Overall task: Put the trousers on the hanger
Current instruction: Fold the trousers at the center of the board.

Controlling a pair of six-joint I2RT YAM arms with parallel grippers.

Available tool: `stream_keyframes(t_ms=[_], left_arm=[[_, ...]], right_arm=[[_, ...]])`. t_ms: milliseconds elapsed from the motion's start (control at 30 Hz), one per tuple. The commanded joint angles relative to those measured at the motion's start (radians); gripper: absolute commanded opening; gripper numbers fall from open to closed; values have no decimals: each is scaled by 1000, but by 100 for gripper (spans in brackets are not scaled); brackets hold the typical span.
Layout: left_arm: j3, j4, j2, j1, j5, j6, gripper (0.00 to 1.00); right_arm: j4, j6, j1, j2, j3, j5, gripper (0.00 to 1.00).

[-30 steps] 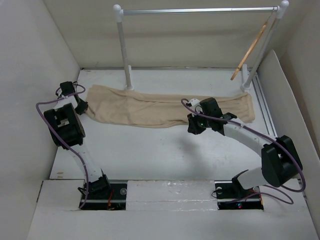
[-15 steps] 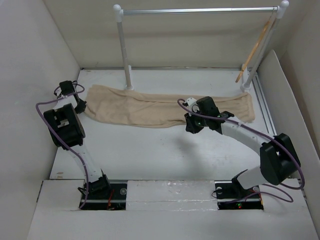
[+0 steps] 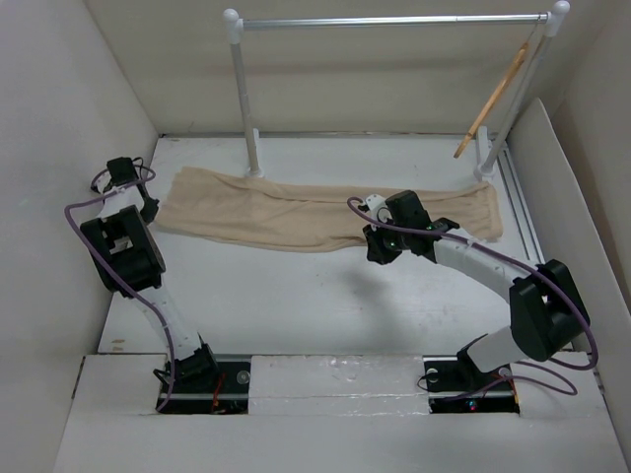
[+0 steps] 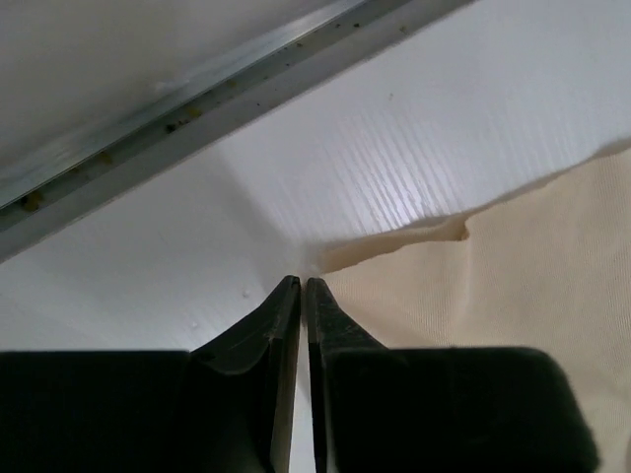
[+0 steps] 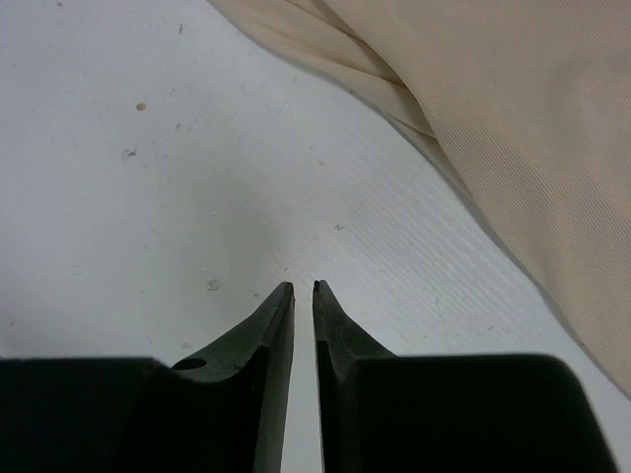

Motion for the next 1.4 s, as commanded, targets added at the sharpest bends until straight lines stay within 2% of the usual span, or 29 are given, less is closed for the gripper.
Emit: stream_keyframes(t_ms=[0,33,67,133,267,400,467,567,633,700,733,800,833,867,900,933,1033,1100,1167,1200,1367], left_arm=[[35,-42,15,32,-8,-36,5],[29,-25,8,32,-6,-36,14],[18,-6,1,32,24,-21,40],[-9,33,-24,32,50,-14,57],[-72,76,-71,32,108,-5,60],[-216,122,-149,32,159,-13,60],[-246,146,-156,32,202,-16,67],[-224,133,-115,22,201,-21,67],[-157,98,-59,0,190,-14,67],[-62,38,12,-49,128,-11,63],[-62,38,13,-49,127,-11,63],[-49,36,34,-49,110,-30,50],[-55,45,34,-49,113,-40,39],[-62,47,34,-49,100,-53,26],[-72,51,31,-49,96,-53,24],[-77,58,28,-49,84,-50,14],[-83,51,16,-49,50,-34,0],[-85,44,7,-49,24,-19,0],[-95,51,-4,-49,4,-8,0],[-105,58,-15,-49,0,-5,0],[-108,64,-24,-49,1,10,0]], right_arm=[[-5,-16,7,-9,43,4,20],[-5,-16,7,-6,43,1,20],[-5,-16,7,-5,47,-2,21],[-7,-21,7,3,55,-10,22],[-7,-23,36,21,76,-13,23],[-2,-21,56,34,89,-7,24],[2,-23,56,40,92,-9,24],[-2,-23,56,46,104,-7,24],[-4,-24,67,46,107,1,24],[-10,-13,76,34,103,10,27],[-10,-13,76,34,103,13,27],[5,-1,52,0,69,13,38],[10,26,32,-12,52,7,44],[21,42,-27,-26,34,-4,54],[28,60,-71,-34,-12,-19,58],[62,97,-168,-57,-38,-66,66],[127,190,-333,-92,-166,-183,76],[165,224,-472,-107,-210,-203,80],[183,270,-555,-147,-265,-193,84],[191,286,-635,-164,-282,-190,85],[214,358,-862,-236,-362,-75,87]])
